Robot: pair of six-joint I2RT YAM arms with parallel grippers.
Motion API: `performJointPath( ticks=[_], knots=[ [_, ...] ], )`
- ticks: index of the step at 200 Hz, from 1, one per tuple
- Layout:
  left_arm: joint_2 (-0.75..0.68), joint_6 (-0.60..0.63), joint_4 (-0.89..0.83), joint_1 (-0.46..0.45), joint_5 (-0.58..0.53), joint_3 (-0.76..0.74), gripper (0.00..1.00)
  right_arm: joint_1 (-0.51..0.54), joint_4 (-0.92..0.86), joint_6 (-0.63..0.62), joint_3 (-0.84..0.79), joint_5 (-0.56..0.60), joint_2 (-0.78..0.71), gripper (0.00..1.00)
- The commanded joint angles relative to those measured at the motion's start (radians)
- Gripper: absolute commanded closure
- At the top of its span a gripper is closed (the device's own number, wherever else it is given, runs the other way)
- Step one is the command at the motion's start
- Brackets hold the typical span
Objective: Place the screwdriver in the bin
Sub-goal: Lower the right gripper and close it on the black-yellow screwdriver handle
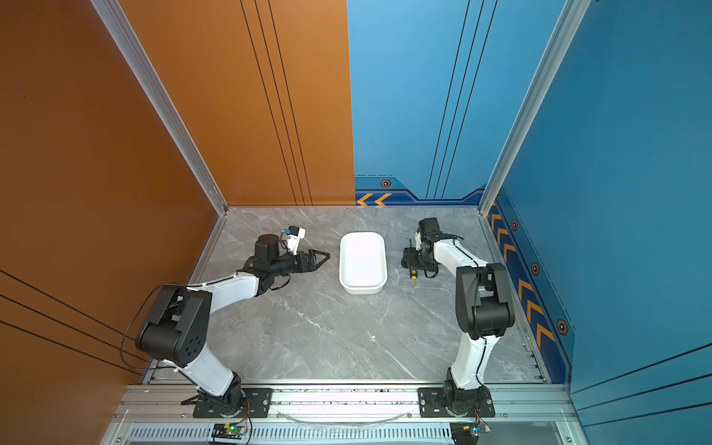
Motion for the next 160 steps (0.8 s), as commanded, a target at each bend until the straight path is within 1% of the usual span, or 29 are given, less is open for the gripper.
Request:
performJointPath(
  ticks=[1,21,56,83,96,115,136,160],
  knots=[
    [0.012,-0.005,-0.057,-0.013,0.026,0.039,0.02,0.005,-0.065,0.007,0.036,0.033,0.035,0.24],
    [0.015,0.004,-0.080,-0.018,0.024,0.045,0.02,0.009,-0.079,0.003,0.045,0.044,0.048,0.27],
    [0.013,0.039,-0.192,-0.024,0.006,0.079,0.02,0.010,-0.094,-0.004,0.063,0.062,0.073,0.35],
    [0.011,0.075,-0.306,-0.030,-0.022,0.117,0.02,0.014,-0.110,-0.008,0.082,0.078,0.089,0.37],
    [0.014,0.091,-0.348,-0.034,-0.033,0.135,0.02,0.020,-0.118,-0.011,0.092,0.090,0.100,0.42],
    [0.016,0.101,-0.371,-0.038,-0.043,0.145,0.02,0.029,-0.135,-0.017,0.109,0.114,0.116,0.45],
    [0.016,0.099,-0.372,-0.040,-0.045,0.144,0.02,0.030,-0.152,-0.017,0.127,0.127,0.135,0.45],
    [0.015,0.101,-0.374,-0.041,-0.052,0.140,0.02,0.030,-0.154,-0.018,0.137,0.130,0.143,0.50]
  ],
)
